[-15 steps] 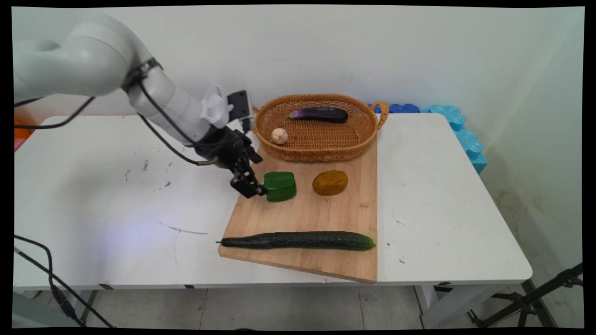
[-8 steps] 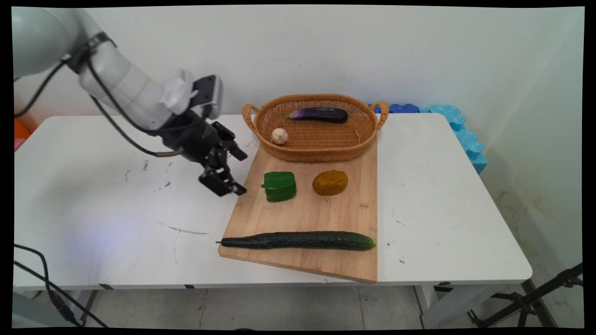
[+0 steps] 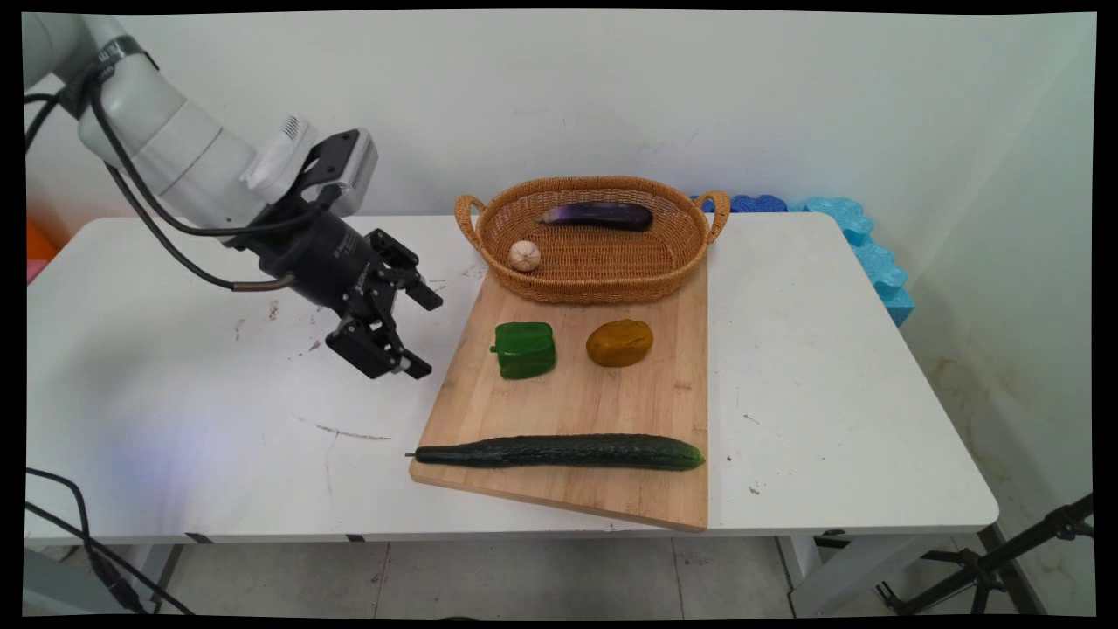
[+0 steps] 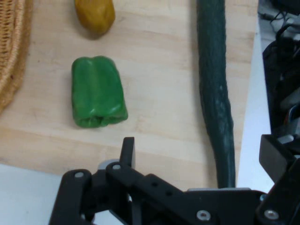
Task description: Pick up the cucumber from the cutting board
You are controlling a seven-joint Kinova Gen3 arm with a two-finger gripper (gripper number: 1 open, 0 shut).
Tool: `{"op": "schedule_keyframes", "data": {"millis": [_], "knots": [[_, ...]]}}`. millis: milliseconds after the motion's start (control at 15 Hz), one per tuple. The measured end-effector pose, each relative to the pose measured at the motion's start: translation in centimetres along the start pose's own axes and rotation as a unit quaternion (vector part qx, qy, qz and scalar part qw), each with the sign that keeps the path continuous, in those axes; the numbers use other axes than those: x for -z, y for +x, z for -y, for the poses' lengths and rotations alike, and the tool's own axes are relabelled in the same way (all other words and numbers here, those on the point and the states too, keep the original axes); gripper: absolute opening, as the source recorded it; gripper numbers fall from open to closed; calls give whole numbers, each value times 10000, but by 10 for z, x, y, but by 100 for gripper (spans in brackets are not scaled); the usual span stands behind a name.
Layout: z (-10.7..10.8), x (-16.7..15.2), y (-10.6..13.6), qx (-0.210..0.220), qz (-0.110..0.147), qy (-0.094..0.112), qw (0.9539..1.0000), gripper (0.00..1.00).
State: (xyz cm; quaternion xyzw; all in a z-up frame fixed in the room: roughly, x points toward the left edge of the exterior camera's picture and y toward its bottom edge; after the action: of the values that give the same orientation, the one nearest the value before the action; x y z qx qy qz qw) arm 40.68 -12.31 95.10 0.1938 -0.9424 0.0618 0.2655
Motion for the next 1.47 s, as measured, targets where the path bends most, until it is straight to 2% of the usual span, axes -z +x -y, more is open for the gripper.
{"op": "schedule_keyframes", "data": {"millis": [267,733,1133,1467], "knots": [[-7,-20,14,160,-38,-112,9998,100],[-20,-88,43,384,-114,-228,9989,100],[-25,-152,55,260,-88,-277,9992,100],[-26,-186,59,134,-40,-280,9995,100]]}}
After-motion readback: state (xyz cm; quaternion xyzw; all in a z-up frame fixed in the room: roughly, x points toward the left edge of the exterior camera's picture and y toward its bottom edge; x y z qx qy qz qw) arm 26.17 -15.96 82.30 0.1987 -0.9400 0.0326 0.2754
